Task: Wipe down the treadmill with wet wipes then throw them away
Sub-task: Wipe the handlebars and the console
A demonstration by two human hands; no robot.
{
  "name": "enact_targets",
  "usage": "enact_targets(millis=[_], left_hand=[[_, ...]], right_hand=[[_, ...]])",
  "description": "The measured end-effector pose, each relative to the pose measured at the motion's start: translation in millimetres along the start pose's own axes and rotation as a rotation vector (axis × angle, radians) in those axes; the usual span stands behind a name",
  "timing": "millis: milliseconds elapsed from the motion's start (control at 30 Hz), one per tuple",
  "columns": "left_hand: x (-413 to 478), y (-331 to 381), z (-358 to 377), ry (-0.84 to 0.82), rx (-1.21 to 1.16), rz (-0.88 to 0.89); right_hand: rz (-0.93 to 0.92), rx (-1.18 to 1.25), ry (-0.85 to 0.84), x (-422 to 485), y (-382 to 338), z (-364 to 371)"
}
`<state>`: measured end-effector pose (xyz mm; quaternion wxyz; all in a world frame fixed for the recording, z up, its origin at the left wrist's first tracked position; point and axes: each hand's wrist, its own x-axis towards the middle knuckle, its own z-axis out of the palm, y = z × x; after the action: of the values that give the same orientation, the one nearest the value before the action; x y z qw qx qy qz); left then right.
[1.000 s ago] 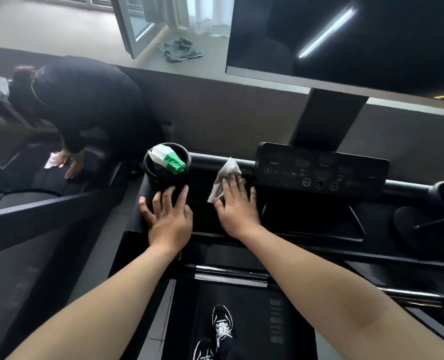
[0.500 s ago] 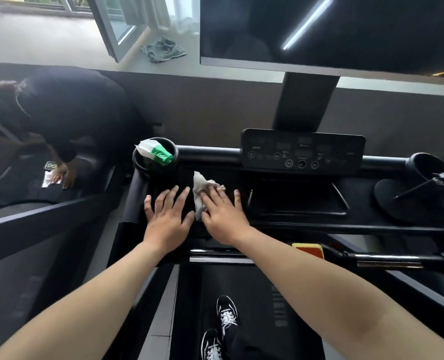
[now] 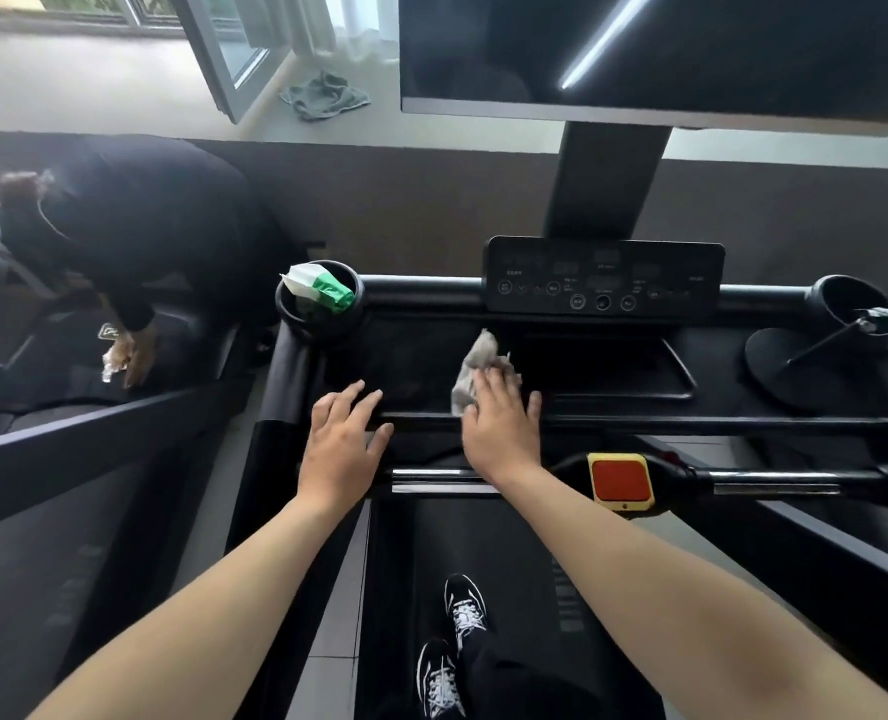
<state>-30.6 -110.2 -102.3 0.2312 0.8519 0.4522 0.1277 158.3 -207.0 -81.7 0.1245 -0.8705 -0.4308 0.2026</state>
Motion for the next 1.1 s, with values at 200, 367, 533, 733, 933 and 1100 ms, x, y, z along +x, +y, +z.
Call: enact_targets(millis=[200,367,533,733,933,1100], left_hand=[[-6.3,-8.4,0.6,0.072,-0.003,0.054],[-6.0,-7.1,-3.1,0.117,-0.070,-0.032],[-6.0,-10.0,-4.2,0.124,-0.102,-0.028],[-4.3,-12.0,-6.4,0.099,-0.091,-0.014],[-3.5,-20.7,-16.3,0.038,-0.116,0.006],[-6.9,-15.2,-12.6,0.010,-0.072,-0.019]], right_hand=[[-0.371,-0.094,-0.066,-19.4,-67.2,33.9],[-0.419,-0.117,-0.088,-21.0,-70.9,36.3],[-0.269,-0.168,-0.002,-17.5,-17.2,19.9],[-0.211,-0.009,0.104,-13.5,-24.6,29.2],[-0.413,0.020,0.164,-10.7,-73.2,50.8],[-0.441,-0.093,0.172,-4.8,-87.8,49.0]])
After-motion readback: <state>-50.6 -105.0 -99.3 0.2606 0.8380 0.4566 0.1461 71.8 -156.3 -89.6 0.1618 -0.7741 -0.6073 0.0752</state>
